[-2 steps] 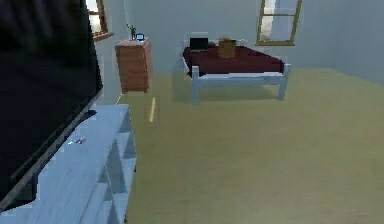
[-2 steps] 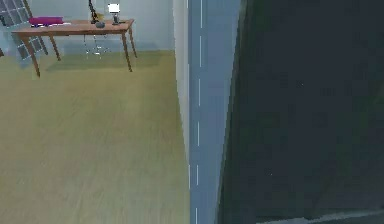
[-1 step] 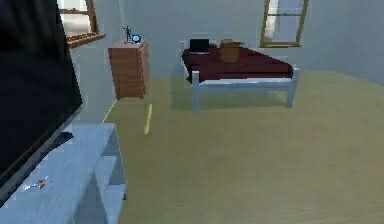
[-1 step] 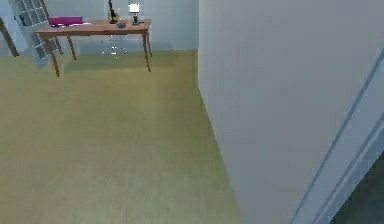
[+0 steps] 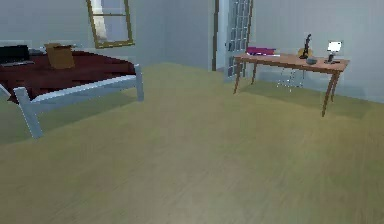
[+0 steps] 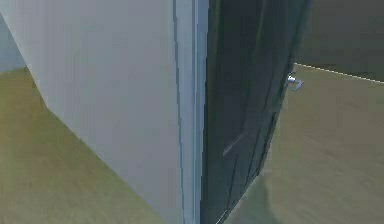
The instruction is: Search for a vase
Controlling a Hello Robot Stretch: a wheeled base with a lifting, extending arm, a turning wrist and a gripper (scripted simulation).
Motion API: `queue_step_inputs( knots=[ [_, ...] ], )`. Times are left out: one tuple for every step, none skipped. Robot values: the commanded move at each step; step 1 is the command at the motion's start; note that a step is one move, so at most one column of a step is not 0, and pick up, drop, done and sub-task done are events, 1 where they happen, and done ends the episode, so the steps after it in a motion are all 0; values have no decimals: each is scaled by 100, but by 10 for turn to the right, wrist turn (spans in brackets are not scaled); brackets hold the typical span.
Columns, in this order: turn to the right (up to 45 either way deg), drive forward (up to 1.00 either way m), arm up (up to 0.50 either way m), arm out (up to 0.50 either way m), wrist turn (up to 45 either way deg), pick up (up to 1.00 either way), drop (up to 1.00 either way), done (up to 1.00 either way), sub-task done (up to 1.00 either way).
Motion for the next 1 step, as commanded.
queue_step_inputs(
  knots=[
    [0,100,0,0,0,0,0,0,0]
  ],
)
